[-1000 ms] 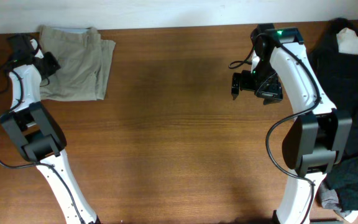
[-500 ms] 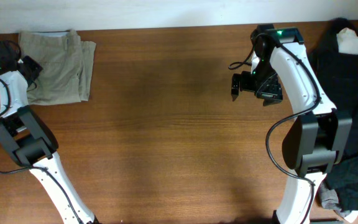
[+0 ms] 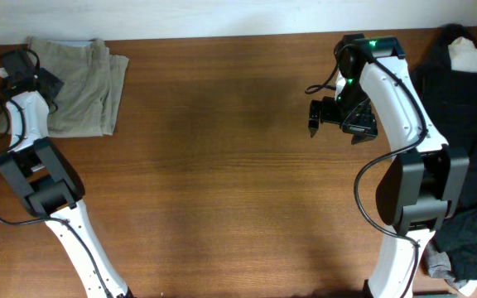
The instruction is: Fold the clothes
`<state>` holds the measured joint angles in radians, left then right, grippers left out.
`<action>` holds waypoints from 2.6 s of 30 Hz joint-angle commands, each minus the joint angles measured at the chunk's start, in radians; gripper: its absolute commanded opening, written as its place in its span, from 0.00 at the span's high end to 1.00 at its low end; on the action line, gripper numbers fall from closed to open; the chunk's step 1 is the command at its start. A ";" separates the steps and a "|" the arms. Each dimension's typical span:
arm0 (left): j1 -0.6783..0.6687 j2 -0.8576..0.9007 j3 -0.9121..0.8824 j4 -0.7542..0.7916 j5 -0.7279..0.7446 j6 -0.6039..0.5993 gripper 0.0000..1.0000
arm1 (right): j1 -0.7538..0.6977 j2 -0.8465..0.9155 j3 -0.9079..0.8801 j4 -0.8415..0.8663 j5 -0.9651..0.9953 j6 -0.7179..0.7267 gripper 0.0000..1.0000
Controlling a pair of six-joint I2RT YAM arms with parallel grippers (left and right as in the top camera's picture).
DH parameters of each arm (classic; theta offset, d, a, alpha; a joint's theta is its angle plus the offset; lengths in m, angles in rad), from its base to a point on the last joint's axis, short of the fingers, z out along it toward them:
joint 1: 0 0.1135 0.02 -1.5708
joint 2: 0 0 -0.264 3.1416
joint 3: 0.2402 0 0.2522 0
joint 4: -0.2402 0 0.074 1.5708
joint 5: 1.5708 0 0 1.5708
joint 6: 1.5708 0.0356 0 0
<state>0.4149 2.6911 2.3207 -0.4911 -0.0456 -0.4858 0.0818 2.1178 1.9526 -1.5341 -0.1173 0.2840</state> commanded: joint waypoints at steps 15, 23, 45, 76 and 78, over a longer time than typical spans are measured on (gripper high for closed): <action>-0.031 -0.304 0.015 -0.835 0.094 0.214 1.00 | -0.004 -0.018 0.009 0.026 -0.005 0.001 0.01; -0.035 -0.262 -0.215 -0.844 0.094 0.298 1.00 | -0.003 -0.018 0.009 0.031 -0.006 -0.015 0.01; -0.089 -0.200 -0.291 -0.514 0.202 0.183 1.00 | -0.004 -0.018 0.009 0.021 -0.005 -0.015 0.01; -0.065 -0.286 0.157 -1.005 0.183 0.218 0.29 | -0.004 -0.222 0.013 -0.013 -0.003 0.005 0.01; -0.066 -0.352 0.186 -1.086 0.193 0.218 0.28 | -0.003 -0.278 0.013 -0.077 -0.002 0.005 0.00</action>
<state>0.3542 2.4619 2.4454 -1.5017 0.1249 -0.2691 0.0818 1.9202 1.9526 -1.5593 -0.1207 0.2840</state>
